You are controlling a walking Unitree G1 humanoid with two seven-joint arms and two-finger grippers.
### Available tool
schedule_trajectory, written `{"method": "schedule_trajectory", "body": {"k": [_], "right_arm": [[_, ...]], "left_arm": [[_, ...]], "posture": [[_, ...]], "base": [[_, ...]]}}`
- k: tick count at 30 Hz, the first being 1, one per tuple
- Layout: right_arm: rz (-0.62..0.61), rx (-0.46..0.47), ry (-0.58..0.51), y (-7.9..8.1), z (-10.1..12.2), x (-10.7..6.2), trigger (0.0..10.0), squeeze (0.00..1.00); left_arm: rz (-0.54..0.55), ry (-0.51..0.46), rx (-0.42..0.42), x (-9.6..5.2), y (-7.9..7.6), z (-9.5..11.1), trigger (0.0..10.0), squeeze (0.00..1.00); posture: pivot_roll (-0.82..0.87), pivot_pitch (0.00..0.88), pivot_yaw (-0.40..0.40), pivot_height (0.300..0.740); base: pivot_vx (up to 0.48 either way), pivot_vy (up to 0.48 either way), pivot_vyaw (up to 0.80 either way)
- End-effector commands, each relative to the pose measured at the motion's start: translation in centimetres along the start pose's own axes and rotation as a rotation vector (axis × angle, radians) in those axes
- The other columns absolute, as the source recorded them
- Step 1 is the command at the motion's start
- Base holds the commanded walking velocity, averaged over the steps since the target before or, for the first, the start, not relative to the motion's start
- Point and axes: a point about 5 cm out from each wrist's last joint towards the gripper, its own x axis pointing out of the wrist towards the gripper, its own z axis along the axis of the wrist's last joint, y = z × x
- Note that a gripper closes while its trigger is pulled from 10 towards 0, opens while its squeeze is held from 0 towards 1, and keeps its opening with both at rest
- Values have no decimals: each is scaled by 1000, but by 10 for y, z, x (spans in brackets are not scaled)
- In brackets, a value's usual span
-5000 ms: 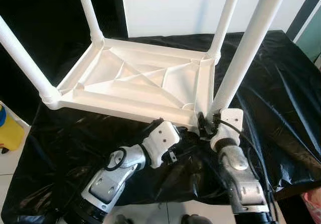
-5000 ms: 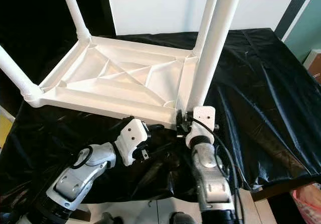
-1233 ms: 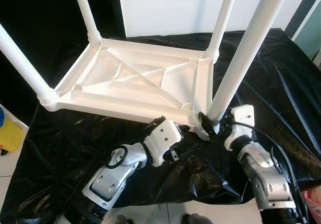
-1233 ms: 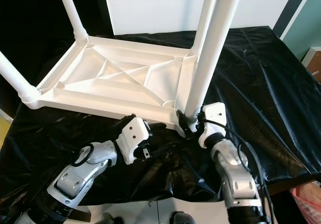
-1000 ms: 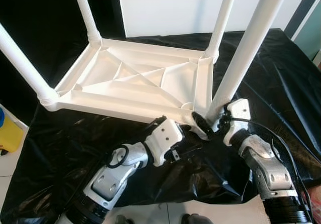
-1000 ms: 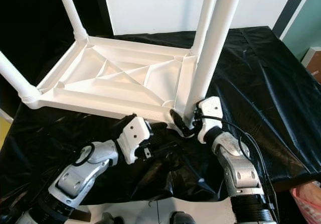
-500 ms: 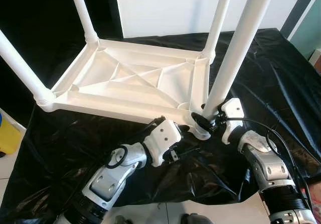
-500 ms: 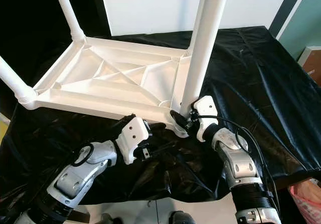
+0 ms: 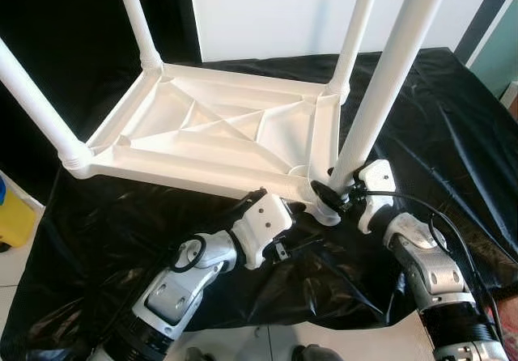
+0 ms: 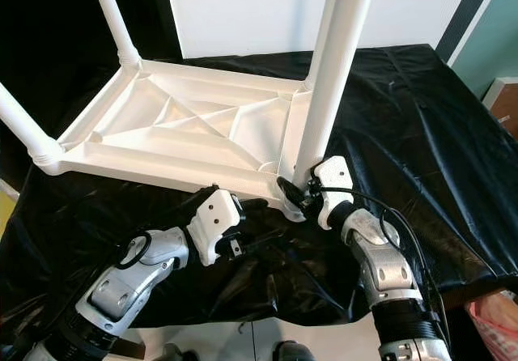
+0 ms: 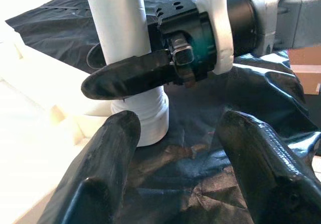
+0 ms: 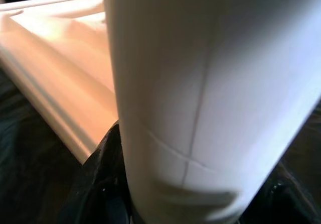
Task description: Building children table
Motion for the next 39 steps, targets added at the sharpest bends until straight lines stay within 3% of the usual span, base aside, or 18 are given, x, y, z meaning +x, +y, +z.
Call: {"method": "schedule_trajectory", "body": {"k": [1,6,13,15,19,23,33,34,37,38,39], "right_arm": [[-83,-2,80,-2,-15,-8,10000,0],[-232,45,89,3,-16,-12,10000,0],[-346,71,109,7,-19,-15,10000,0],[-472,106,109,21,-19,-17,10000,0],[-557,137,109,34,-17,-16,10000,0],[-573,145,114,41,-14,-14,10000,0],[-591,147,108,40,-12,-15,10000,0],[-588,153,98,41,-10,-15,10000,918],[-588,153,98,41,-10,-15,10000,918],[-584,156,89,41,-9,-16,10000,1000],[-584,156,89,41,-9,-16,10000,1000]], "left_arm": [[-25,8,7,1,-2,-2,10000,0],[-28,5,11,2,-3,-2,10000,0],[-32,6,11,2,-3,-3,10000,0],[-34,5,10,2,-4,-2,10000,0],[-31,4,10,3,-4,-2,10000,0],[-30,3,10,3,-4,-2,10000,0],[-34,3,10,3,-5,-2,10000,0],[-33,3,8,3,-5,-2,10000,0],[-33,3,8,3,-5,-2,10000,0],[-32,3,6,2,-6,-2,10000,0],[-32,3,6,2,-6,-2,10000,0]], "posture": [[-132,100,3,740],[-137,98,1,740],[-141,94,-1,740],[-138,96,-4,740],[-135,95,-6,740],[-135,95,-6,740],[-133,99,-8,740],[-132,102,-10,740],[-132,102,-10,740],[-132,102,-10,740],[-132,102,-10,740]], "base": [[0,0,0],[0,0,0],[0,0,0],[0,0,0],[0,0,0],[0,0,0],[0,0,0],[0,0,0],[0,0,0],[0,0,0],[0,0,0]]}}
